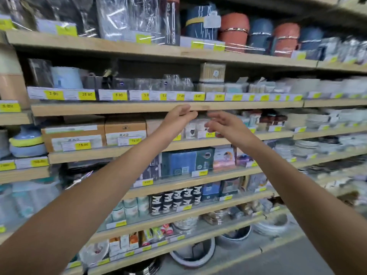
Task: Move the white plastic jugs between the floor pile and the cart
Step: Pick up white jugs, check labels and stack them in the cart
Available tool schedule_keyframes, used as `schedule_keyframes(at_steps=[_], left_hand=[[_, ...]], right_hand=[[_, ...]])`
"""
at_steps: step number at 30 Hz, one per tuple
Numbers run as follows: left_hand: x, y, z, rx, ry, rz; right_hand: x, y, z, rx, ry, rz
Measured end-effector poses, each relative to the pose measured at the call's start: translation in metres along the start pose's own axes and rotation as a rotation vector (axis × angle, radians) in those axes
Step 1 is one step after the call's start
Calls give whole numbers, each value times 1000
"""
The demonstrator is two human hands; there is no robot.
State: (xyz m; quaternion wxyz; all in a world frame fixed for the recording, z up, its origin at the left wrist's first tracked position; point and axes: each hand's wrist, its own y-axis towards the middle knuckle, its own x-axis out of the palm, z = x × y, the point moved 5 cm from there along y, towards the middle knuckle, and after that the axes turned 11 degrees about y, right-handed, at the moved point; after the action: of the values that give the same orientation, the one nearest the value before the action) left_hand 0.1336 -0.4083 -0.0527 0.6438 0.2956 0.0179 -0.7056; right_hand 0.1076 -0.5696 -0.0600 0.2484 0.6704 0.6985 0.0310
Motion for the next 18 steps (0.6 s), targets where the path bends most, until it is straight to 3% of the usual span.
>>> schedule_keyframes(at_steps=[5,18], left_hand=[[97,51,-17,8,90,-121],[409,197,-52,-34,-17,-394]], right_hand=[[-73,1,65,91,13,98],[-297,21,286,422,31,366]])
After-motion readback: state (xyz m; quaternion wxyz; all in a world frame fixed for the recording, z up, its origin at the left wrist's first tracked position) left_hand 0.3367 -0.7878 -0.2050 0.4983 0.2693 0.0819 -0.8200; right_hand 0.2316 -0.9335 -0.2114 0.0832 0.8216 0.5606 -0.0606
